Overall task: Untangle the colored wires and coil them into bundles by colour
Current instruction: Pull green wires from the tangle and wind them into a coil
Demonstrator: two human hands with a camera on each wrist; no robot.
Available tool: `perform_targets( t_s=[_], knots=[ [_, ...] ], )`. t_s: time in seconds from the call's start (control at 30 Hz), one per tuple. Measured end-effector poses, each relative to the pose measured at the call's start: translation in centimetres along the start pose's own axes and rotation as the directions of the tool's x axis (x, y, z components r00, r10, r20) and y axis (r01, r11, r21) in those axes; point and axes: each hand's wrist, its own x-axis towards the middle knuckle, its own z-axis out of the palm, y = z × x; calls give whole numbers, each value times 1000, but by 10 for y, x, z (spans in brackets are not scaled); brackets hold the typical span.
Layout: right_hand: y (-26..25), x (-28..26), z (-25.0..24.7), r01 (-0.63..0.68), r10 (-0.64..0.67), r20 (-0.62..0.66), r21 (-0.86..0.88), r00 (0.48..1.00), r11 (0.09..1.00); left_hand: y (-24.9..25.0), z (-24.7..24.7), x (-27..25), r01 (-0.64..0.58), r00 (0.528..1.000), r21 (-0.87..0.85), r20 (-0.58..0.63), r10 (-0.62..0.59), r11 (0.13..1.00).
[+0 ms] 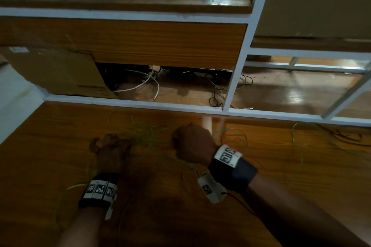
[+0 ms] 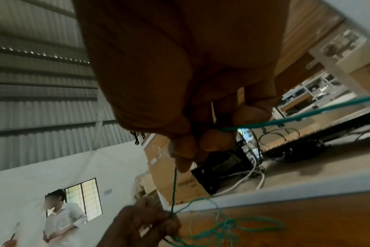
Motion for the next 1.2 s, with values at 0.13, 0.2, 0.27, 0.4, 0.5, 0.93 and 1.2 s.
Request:
perform_targets(
  t_s=[0.13, 0.2, 0.27, 0.4, 0.5, 0.93, 1.2],
  knots=[
    [23, -35, -11, -51, 53, -60, 34, 997, 998, -5, 2, 3, 1, 1000, -68, -27, -3, 998],
    [34, -51, -18, -71, 73, -69, 40, 995, 997, -1, 0, 3, 4, 997, -29, -72, -6, 1000],
    [46, -65, -24, -95, 98, -85, 37, 992, 995, 1, -3, 2, 14, 997, -3, -72, -14, 1000],
    [82, -84, -31, -161, 163, -114, 31, 980, 986, -17, 8, -2, 53, 998, 19, -20, -52, 998],
    [99, -84, -29, -249, 253, 18, -120, 967, 961, -11, 8, -6, 12, 999, 54, -53, -10, 998],
    [-38, 51, 59, 61, -67, -15, -262, 998, 963, 46, -10, -4, -162, 975, 39, -146, 166, 986],
    [-21, 38, 33, 96, -94, 17, -145, 995, 985, 22, -2, -3, -163, 981, -108, -121, 150, 981]
  ],
)
